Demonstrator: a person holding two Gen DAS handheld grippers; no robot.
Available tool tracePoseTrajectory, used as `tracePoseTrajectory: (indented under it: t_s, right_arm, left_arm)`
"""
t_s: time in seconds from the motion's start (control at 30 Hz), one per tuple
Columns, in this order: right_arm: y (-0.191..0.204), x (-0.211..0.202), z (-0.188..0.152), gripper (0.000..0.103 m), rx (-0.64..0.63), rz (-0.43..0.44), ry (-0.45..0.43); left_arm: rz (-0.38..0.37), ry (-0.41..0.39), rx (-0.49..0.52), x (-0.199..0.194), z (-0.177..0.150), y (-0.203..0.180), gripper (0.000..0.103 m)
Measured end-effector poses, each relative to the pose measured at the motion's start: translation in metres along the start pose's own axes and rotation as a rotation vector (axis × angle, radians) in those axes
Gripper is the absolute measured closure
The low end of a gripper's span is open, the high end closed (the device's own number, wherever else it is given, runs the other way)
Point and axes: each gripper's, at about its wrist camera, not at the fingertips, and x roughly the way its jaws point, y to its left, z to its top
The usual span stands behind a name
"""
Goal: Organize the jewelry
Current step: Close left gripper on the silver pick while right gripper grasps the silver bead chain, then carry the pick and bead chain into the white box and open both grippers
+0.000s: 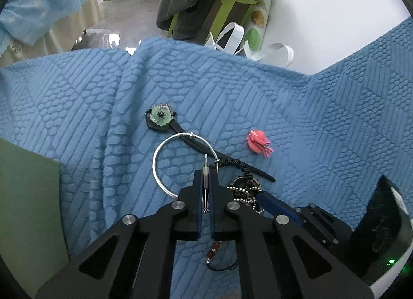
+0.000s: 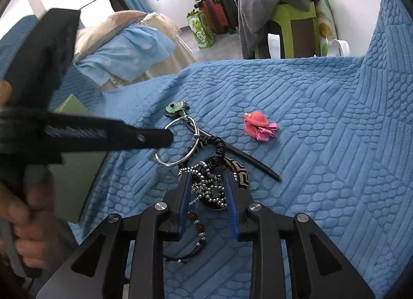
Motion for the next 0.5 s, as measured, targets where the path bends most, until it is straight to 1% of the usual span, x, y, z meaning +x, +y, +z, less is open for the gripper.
tracePoseTrajectory:
  t_s: [0.13,0.27,0.3,0.37,0.4,0.47,0.5]
  right_arm:
    - [0.006,0.009,-0.001,0.079,-0.042,-0.032,0.023]
    - [0.010,0.015,-0.002,0.080,-0.071,-0.054,0.030]
    - [0.010,0.016,-0.002,0.084,-0.073,-0.057,0.031]
    - [0.010,0.016,-0.003,0.088,-0.061,-0.051,0.036]
    - [0.008,0.015,-0.003,0.093,-0.046,-0.046,0.032]
    - [0.007,0.010,-0.002,0.098,-0.032,-0.059,0.014]
    - [0.007,0.008,-0.002,0.098,-0.029,-0.066,0.008]
  left_arm:
    - [-0.007,-0.013,0.005,-0.014,-0.002,0.004,0.100]
    - [-0.006,-0.021,0.007,-0.029,-0.012,0.015,0.100]
    - [-0.003,-0.026,0.007,-0.032,-0.013,0.016,0.100]
    - [0.006,-0.037,0.009,-0.036,-0.016,0.018,0.100]
    - [0.008,-0.041,0.014,-0.040,-0.018,0.020,0.100]
    - [0.015,-0.053,0.025,-0.046,-0.022,0.022,0.100]
    - [0.016,-0.055,0.024,-0.048,-0.023,0.024,0.100]
